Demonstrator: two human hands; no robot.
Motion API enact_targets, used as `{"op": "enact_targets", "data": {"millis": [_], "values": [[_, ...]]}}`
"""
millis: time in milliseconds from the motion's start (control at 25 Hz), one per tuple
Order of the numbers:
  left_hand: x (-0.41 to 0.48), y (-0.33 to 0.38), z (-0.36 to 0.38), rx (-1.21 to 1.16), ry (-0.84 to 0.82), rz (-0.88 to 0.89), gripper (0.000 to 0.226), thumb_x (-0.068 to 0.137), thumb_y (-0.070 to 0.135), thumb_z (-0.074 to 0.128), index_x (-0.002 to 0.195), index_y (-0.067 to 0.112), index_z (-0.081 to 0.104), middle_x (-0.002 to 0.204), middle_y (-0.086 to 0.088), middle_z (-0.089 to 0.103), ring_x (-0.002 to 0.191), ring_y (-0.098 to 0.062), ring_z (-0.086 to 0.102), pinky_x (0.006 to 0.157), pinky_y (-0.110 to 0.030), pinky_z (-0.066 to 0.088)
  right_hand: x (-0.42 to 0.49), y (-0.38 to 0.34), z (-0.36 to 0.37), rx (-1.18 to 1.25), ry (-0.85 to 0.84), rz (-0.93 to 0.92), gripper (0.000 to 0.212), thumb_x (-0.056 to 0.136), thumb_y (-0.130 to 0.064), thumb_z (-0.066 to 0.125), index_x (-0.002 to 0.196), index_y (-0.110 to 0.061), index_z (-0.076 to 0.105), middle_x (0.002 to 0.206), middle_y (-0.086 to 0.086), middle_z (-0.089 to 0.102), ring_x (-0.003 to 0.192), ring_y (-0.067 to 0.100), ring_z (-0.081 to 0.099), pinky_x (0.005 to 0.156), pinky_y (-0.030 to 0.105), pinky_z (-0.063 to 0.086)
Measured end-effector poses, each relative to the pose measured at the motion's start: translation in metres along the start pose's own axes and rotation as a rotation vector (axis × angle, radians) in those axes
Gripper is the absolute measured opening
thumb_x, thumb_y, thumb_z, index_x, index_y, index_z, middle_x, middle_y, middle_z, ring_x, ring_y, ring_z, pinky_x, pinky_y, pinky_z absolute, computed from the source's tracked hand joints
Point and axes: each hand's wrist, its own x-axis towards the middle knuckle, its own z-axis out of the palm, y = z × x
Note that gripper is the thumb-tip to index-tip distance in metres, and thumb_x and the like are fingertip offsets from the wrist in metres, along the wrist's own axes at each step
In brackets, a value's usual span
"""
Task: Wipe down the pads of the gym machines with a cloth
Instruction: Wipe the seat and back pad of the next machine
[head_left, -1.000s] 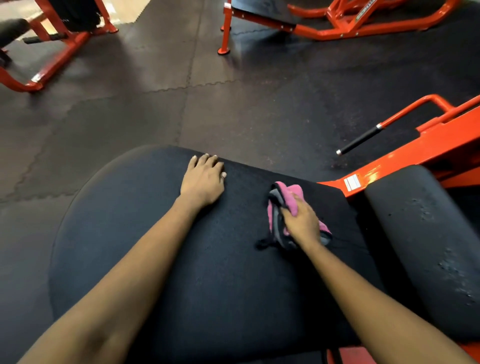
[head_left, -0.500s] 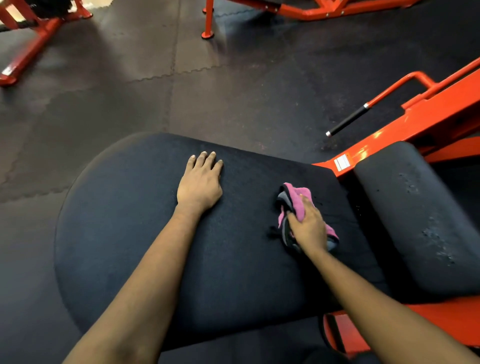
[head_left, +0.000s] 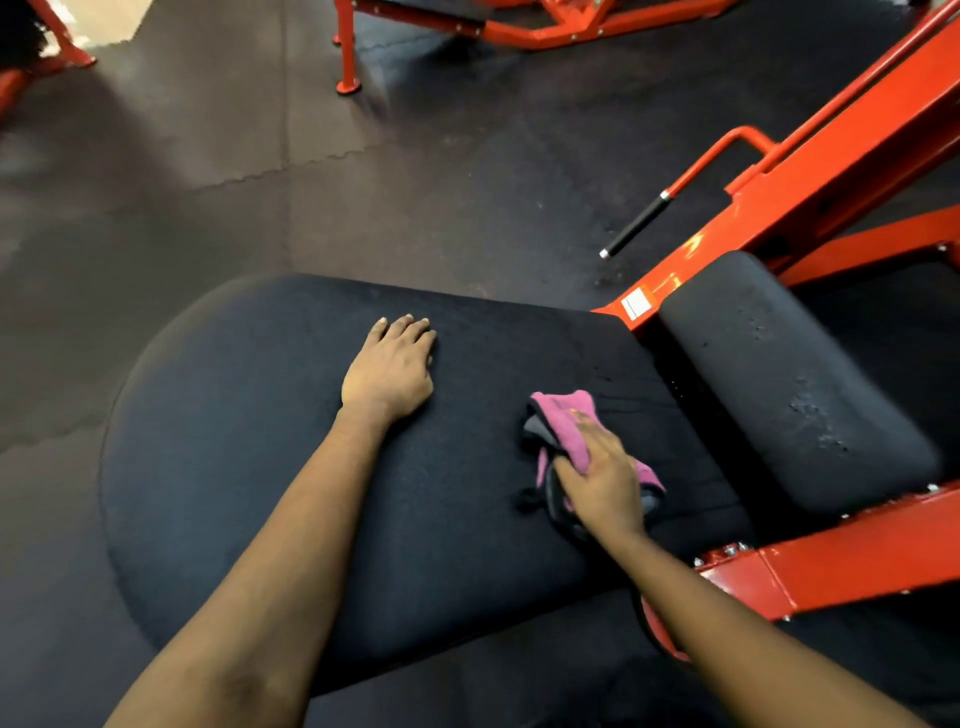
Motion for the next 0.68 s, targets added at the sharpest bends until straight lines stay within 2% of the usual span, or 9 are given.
{"op": "enact_targets", "data": {"millis": [80,160,200,240,360,440,560,680], "values": [[-0.001,0.000,0.001,-0.022,0.004,0.024,0.049,0.103,0.024,0.030,0.150,0.015,0.040,0.162,-0.001,0.030,0.151,-0.019,0.020,0.124,-0.040,0.008,0.003,0.021,-0.007,-0.035,-0.006,0.182,0.068,0.074,-0.043,0.044,0.140,-0.036,0.057,0.138,-0.015,0.060,0.125,0.016,0.058,0.100,0.040,0.049],[0.001,-0.001,0.001,-0.045,0.022,0.030,0.047,0.102,0.024,0.032,0.147,0.016,0.044,0.160,-0.001,0.033,0.150,-0.019,0.023,0.124,-0.040,0.010,0.004,0.008,-0.007,-0.012,0.068,0.348,0.065,0.071,-0.046,0.041,0.131,-0.031,0.064,0.127,-0.010,0.067,0.117,0.022,0.062,0.095,0.041,0.051],[0.002,-0.002,0.000,-0.049,0.029,0.030,0.046,0.102,0.024,0.032,0.145,0.015,0.045,0.159,-0.001,0.036,0.148,-0.020,0.025,0.124,-0.040,0.012,0.000,-0.010,-0.005,0.000,0.098,0.355,0.062,0.071,-0.044,0.043,0.125,-0.028,0.067,0.122,-0.007,0.070,0.114,0.024,0.064,0.094,0.041,0.051],[0.004,-0.003,0.000,-0.048,0.036,0.026,0.044,0.101,0.023,0.033,0.143,0.015,0.046,0.156,-0.003,0.039,0.147,-0.021,0.029,0.123,-0.041,0.013,-0.008,-0.031,0.001,0.008,0.102,0.285,0.059,0.071,-0.041,0.046,0.123,-0.026,0.069,0.121,-0.005,0.071,0.113,0.024,0.064,0.096,0.040,0.051],[0.007,0.007,0.000,-0.056,0.058,-0.036,0.040,0.098,0.021,0.038,0.134,0.011,0.052,0.144,-0.007,0.051,0.137,-0.025,0.039,0.121,-0.043,0.018,-0.046,-0.075,0.013,0.044,0.028,-0.046,0.065,0.075,-0.032,0.054,0.139,-0.029,0.060,0.142,-0.010,0.060,0.134,0.013,0.052,0.112,0.032,0.039],[0.007,0.022,0.000,-0.071,0.071,-0.093,0.037,0.098,0.022,0.041,0.130,0.010,0.055,0.141,-0.009,0.053,0.135,-0.028,0.041,0.121,-0.046,0.018,-0.052,-0.058,0.004,0.096,0.066,-0.101,0.068,0.077,-0.026,0.056,0.145,-0.029,0.055,0.149,-0.013,0.053,0.140,0.012,0.046,0.113,0.032,0.037],[0.001,0.049,0.007,-0.120,0.026,-0.013,0.037,0.100,0.023,0.040,0.130,0.013,0.058,0.147,-0.006,0.049,0.141,-0.027,0.035,0.122,-0.046,0.014,-0.048,-0.003,-0.007,0.075,0.191,0.006,0.065,0.076,-0.019,0.058,0.141,-0.021,0.060,0.144,-0.009,0.058,0.134,0.018,0.053,0.107,0.045,0.045],[-0.011,0.074,0.018,-0.149,-0.052,0.107,0.039,0.102,0.023,0.038,0.137,0.015,0.053,0.154,-0.002,0.042,0.146,-0.025,0.029,0.123,-0.044,0.013,-0.043,0.026,-0.013,0.025,0.246,0.243,0.063,0.073,-0.022,0.059,0.136,-0.023,0.063,0.136,-0.009,0.064,0.123,0.023,0.060,0.103,0.041,0.047]]}}
